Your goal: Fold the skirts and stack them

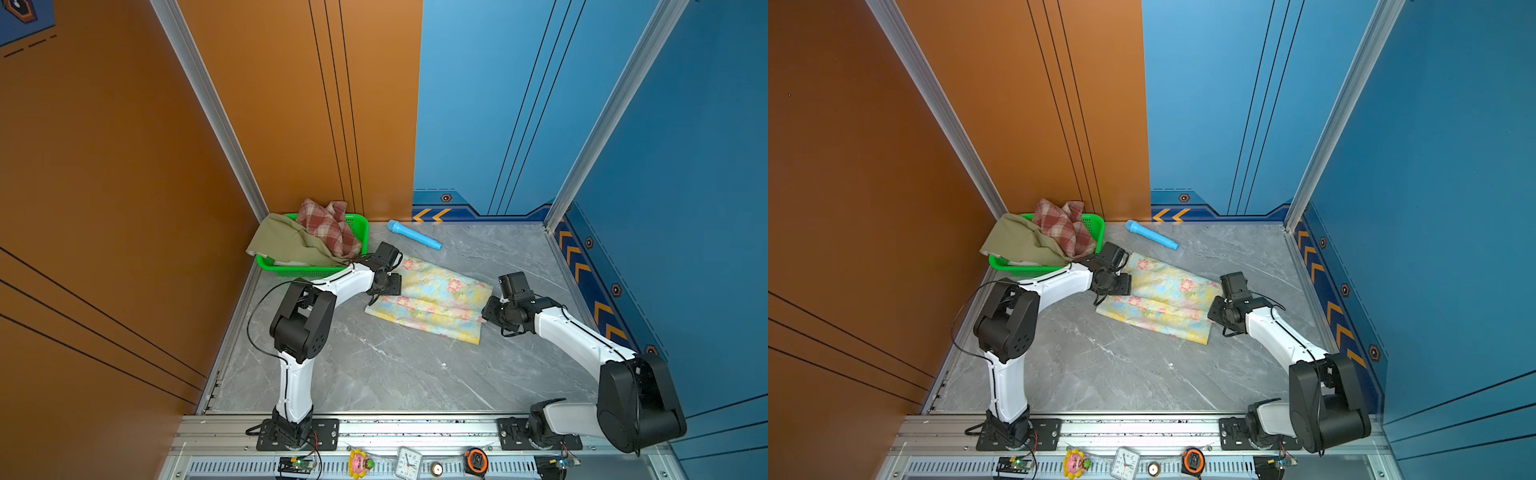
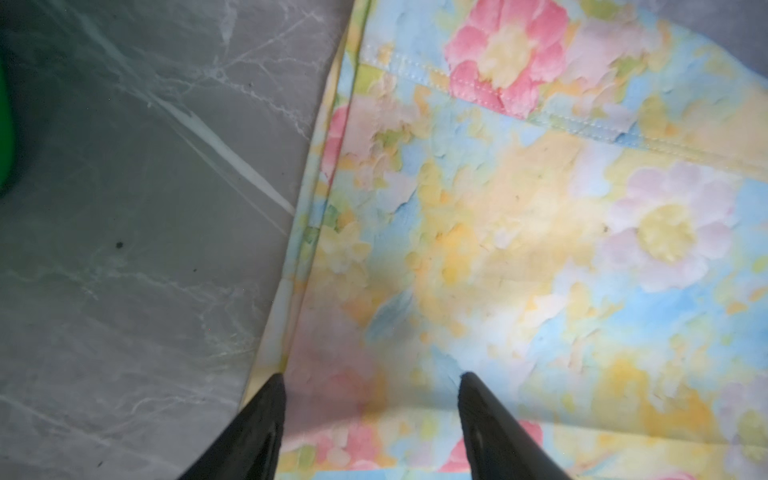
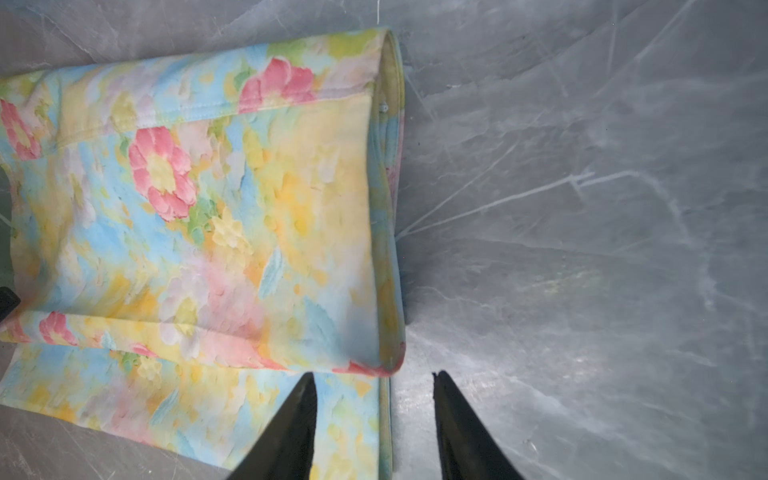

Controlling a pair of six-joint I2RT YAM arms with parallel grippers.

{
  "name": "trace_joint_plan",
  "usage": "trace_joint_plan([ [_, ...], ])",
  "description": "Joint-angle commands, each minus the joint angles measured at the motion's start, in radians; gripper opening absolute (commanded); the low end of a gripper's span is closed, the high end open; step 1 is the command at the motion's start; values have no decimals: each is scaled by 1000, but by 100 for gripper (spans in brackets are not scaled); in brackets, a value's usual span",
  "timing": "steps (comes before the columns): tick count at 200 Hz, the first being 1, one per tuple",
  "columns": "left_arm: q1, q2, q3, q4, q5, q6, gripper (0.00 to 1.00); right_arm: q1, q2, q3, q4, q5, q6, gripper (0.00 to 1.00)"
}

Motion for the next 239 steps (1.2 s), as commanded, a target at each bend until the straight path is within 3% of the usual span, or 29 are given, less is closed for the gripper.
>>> trace_joint_plan([
  [1, 13, 35, 25, -10, -24, 29, 62, 11, 50, 13, 54, -28, 16, 43],
  [35, 16, 48, 28, -10, -14, 30, 41, 22, 116, 26, 103, -41, 21, 35],
  [64, 21, 48, 42, -17, -13, 32, 0, 26, 149, 46, 120, -48, 13, 2],
  [171, 59, -58, 113, -136, -30, 37, 0, 23, 67, 141, 46, -37, -39, 0],
  [181, 60, -58, 95, -136, -20, 25, 24, 24, 60, 134, 46, -36, -39, 0],
  [186, 62, -55, 87, -136, -12, 19, 29, 25, 55, 130, 46, -39, -39, 0],
  [205, 65, -34, 70, -136, 11, 2, 39, 30, 49, 121, 48, -38, -40, 0],
  [239, 62, 5, 68, -136, 15, -8, 42, 39, 57, 116, 50, -40, -46, 6],
])
